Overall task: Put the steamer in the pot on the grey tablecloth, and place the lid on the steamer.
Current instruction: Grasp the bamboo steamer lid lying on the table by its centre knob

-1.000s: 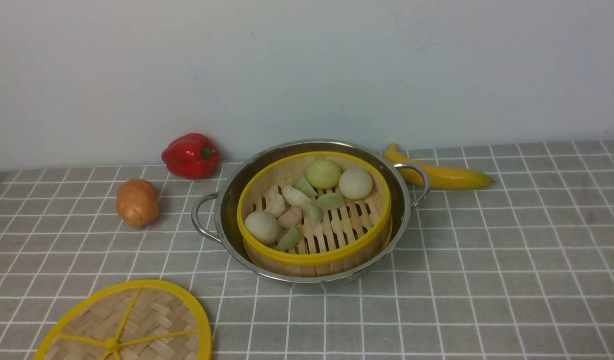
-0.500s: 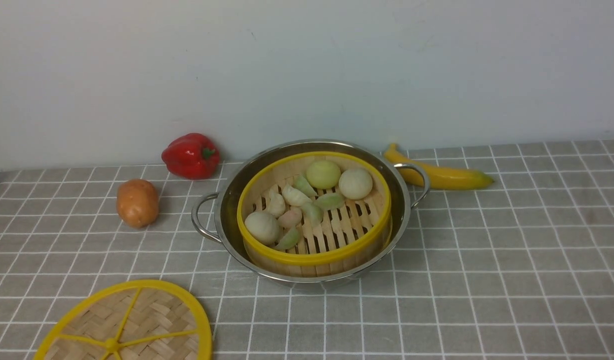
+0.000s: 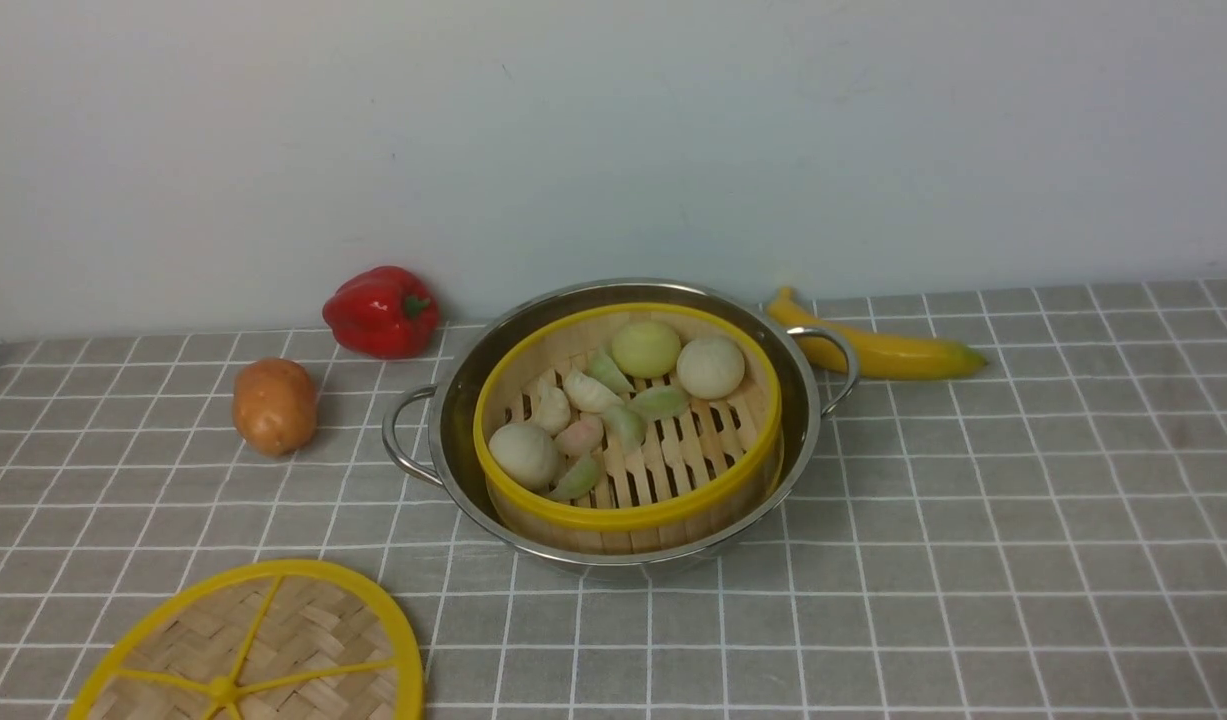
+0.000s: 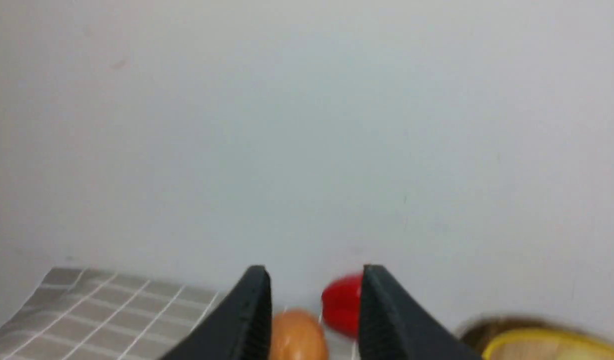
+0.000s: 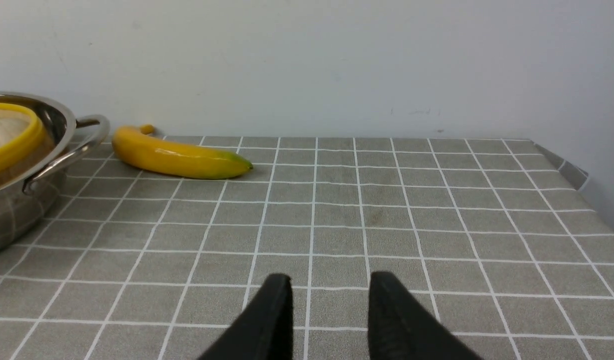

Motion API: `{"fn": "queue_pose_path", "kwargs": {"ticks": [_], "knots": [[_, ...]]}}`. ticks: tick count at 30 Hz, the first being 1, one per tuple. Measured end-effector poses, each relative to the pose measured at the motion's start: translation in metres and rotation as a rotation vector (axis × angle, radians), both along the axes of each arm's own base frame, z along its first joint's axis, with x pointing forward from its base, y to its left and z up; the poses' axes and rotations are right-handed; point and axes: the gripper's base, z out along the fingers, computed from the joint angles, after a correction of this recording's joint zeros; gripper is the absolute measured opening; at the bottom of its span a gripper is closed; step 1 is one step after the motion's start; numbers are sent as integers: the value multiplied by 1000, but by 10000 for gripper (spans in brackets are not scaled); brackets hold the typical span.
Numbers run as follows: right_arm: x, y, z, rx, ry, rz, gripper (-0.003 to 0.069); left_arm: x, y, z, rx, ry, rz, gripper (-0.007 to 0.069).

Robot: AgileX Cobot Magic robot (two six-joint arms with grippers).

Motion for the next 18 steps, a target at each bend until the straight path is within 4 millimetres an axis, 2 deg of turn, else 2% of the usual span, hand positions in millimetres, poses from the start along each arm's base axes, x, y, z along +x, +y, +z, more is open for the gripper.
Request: {"fn": "queue_pose_path", "kwargs": {"ticks": [5, 9, 10, 14, 15, 18], "knots": [[0, 0, 0, 0, 0, 0, 240, -2, 3, 8, -182, -123, -6, 244], [0, 0, 0, 0, 0, 0, 240, -4, 1, 19, -185, -107, -30, 244], [0, 0, 0, 0, 0, 0, 240, -8, -2, 35, -140, -101, -42, 244], [0, 0, 0, 0, 0, 0, 240, -24, -6, 76, 31, -26, -38, 244], [0, 0, 0, 0, 0, 0, 240, -29, -7, 90, 80, 35, -28, 244], [0, 0, 0, 2, 0, 0, 240, -34, -6, 111, 145, 203, -11, 244]]}}
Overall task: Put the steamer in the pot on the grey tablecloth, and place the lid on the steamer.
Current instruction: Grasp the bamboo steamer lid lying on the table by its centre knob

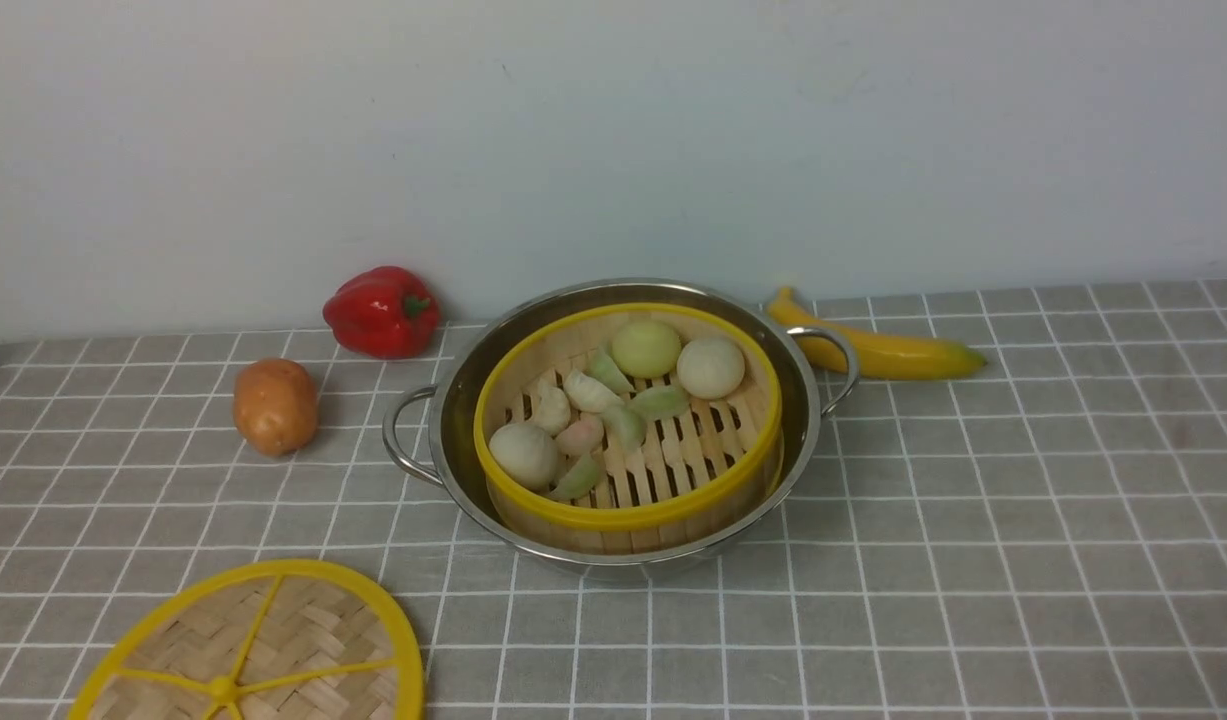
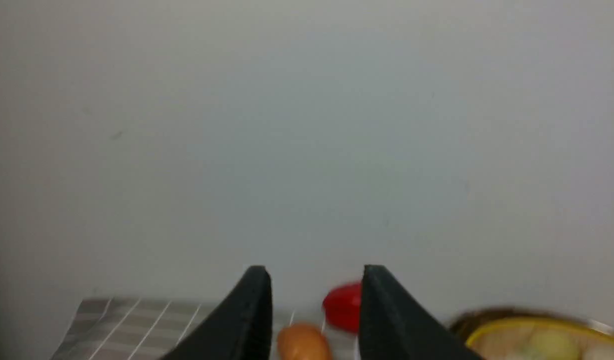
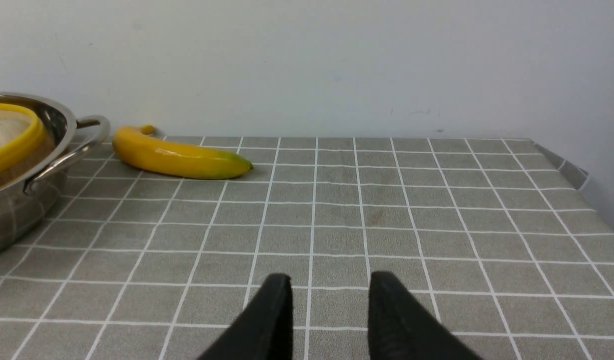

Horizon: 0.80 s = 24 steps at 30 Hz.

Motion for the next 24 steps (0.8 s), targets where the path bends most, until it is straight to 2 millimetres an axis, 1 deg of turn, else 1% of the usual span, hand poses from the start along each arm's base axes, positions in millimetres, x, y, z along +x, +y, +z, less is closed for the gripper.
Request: {"fn": "queue_pose_path", "kwargs": {"ticks": [2, 3, 4, 5, 6, 7, 8, 9, 12, 14, 15, 16, 17, 22, 24], "knots": [[0, 0, 0, 0, 0, 0, 240, 0, 1, 9, 37, 127, 9, 244], [0, 0, 0, 0, 0, 0, 240, 0, 1, 10, 39, 140, 9, 244], [0, 0, 0, 0, 0, 0, 240, 2, 2, 15, 44, 232, 8, 244], [0, 0, 0, 0, 0, 0, 240, 2, 2, 16, 43, 242, 8, 244], [0, 0, 0, 0, 0, 0, 240, 7, 2, 20, 46, 339, 5, 244], [0, 0, 0, 0, 0, 0, 240, 11, 3, 21, 43, 393, 4, 244], [0, 0, 0, 0, 0, 0, 240, 12, 3, 21, 43, 405, 3, 244], [0, 0, 0, 0, 0, 0, 240, 19, 4, 20, 35, 492, -1, 244], [0, 0, 0, 0, 0, 0, 240, 40, 5, 10, -2, 716, -20, 244], [0, 0, 0, 0, 0, 0, 240, 57, 4, 0, -33, 870, -54, 244], [0, 0, 0, 0, 0, 0, 240, 59, 4, -1, -34, 884, -59, 244], [0, 0, 0, 0, 0, 0, 240, 73, 3, -8, -40, 973, -97, 244], [0, 0, 0, 0, 0, 0, 240, 83, 2, -13, -35, 1024, -129, 244], [0, 0, 0, 0, 0, 0, 240, 130, 2, -39, 38, 1166, -269, 244], [0, 0, 0, 1, 0, 0, 240, 143, 3, -48, 67, 1199, -299, 244]]}}
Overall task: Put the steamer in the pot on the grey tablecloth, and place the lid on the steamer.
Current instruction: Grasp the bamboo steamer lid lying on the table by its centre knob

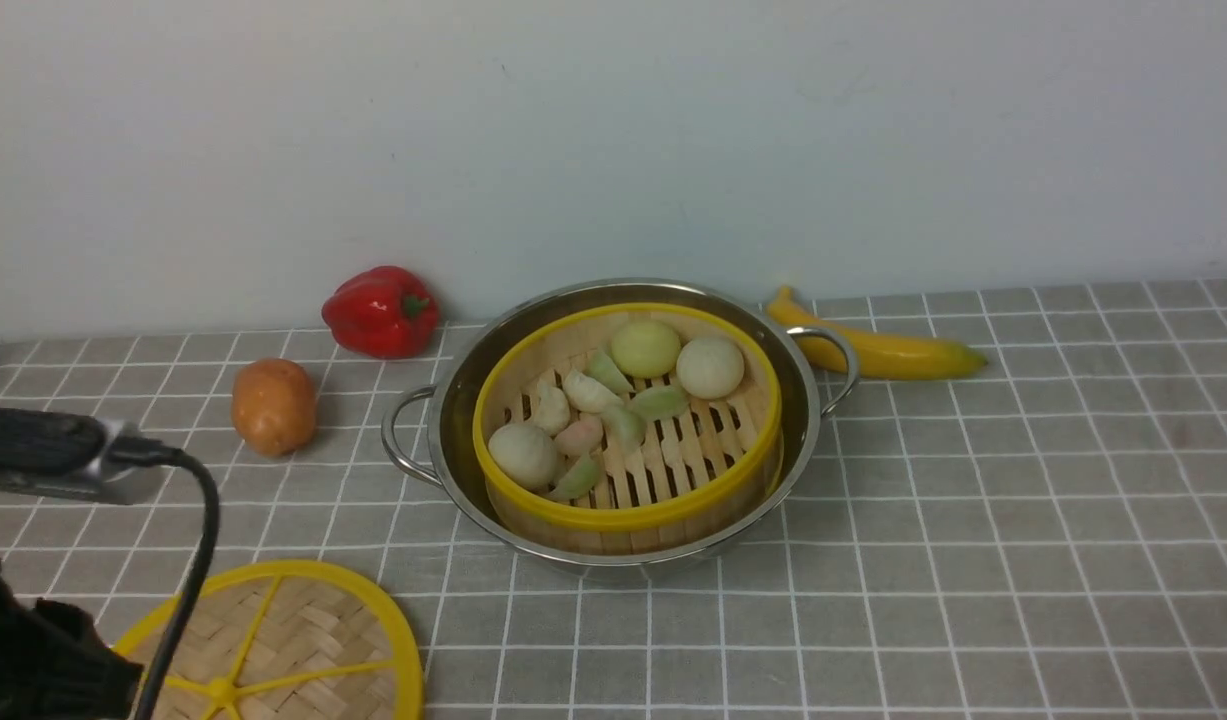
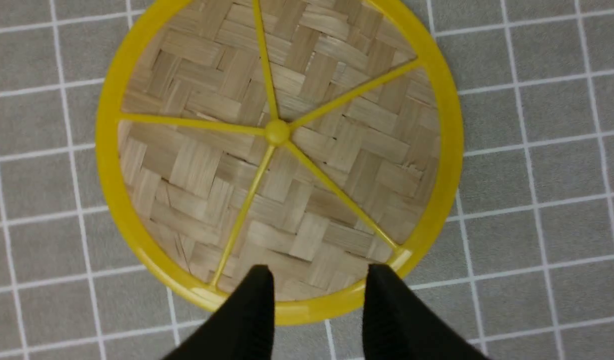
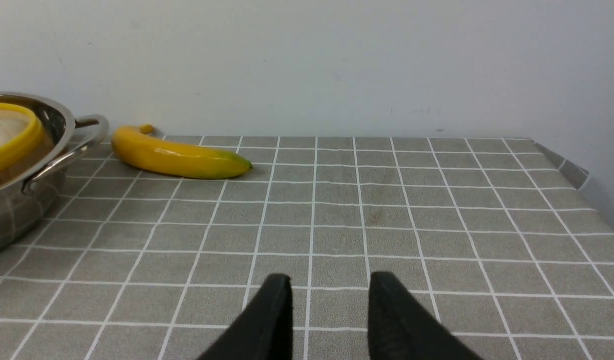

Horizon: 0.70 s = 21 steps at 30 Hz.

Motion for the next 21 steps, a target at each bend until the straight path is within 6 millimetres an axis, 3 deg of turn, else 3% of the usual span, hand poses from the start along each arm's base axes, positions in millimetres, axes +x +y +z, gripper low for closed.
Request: {"fn": "queue_pose_path", "kwargs": {"ticks": [8, 17, 21], "knots": [[0, 0, 0, 0, 0, 0, 240, 55, 2, -53, -45, 124, -57, 244], [0, 0, 0, 0, 0, 0, 240, 74, 2, -92, -79, 251, -41, 244], [0, 0, 0, 0, 0, 0, 240, 80, 4, -99, -72, 233, -26, 244]]}}
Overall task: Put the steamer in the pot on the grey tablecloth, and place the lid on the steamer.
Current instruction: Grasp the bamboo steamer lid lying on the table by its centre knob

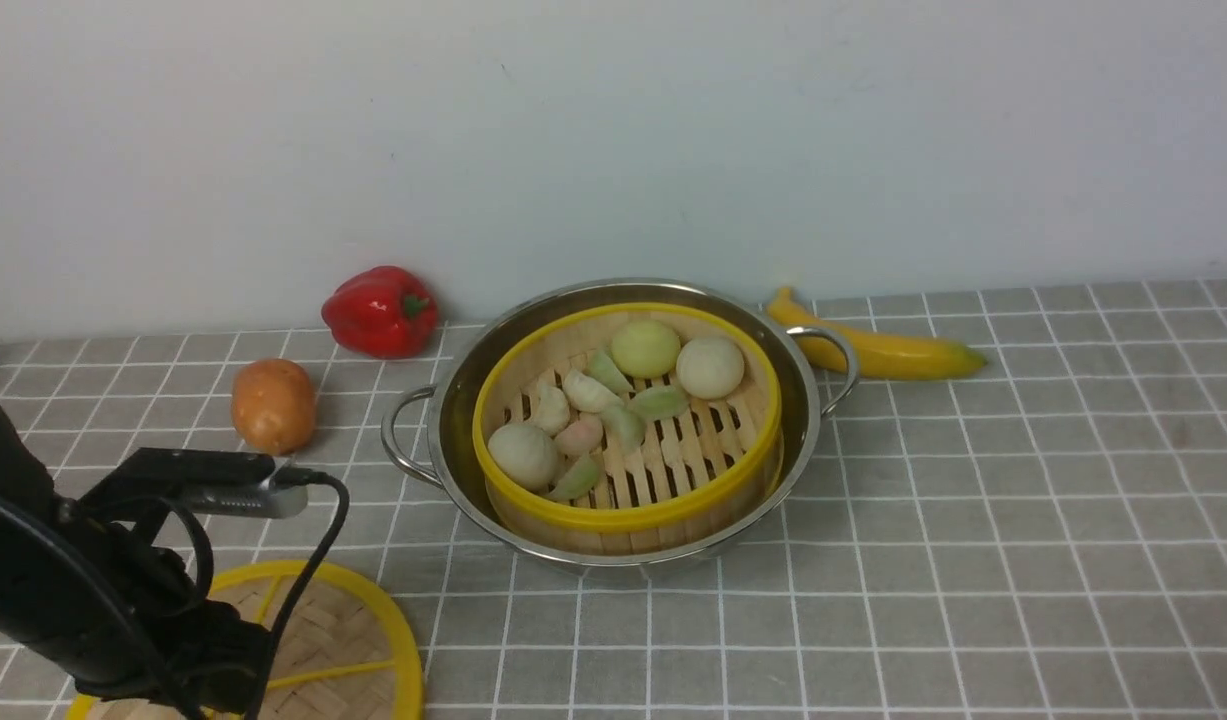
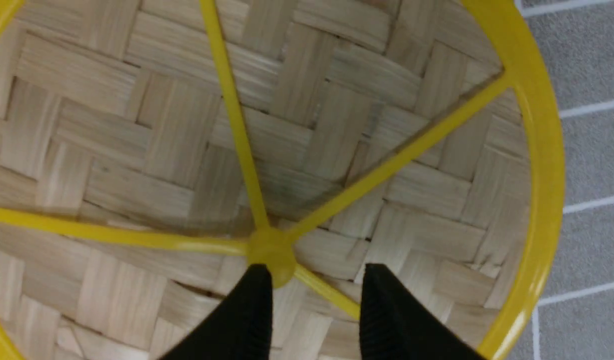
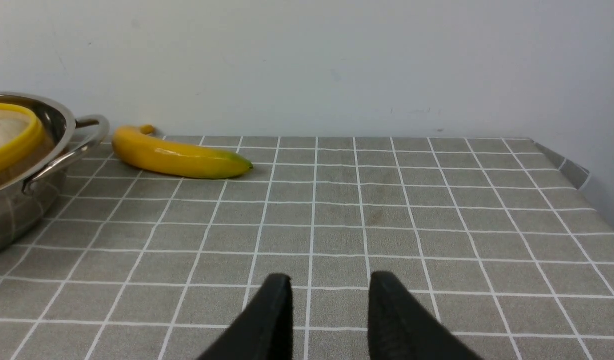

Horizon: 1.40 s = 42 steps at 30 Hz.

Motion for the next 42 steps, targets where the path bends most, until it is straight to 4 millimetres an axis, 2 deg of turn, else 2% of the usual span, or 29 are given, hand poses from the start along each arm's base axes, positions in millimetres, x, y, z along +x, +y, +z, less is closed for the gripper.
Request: {"fn": "queue_pose_path", "kwargs": {"ticks": [6, 30, 37, 42], "knots": [[0, 0, 0, 0, 0, 0, 240, 4, 1, 0, 10, -44, 16, 244], [0, 0, 0, 0, 0, 0, 240, 4, 5, -1, 45, -26, 72, 244], [0, 0, 0, 0, 0, 0, 240, 7, 5, -17, 32, 38, 79, 244], [0, 0, 0, 0, 0, 0, 240, 8, 5, -18, 30, 42, 80, 242]]}}
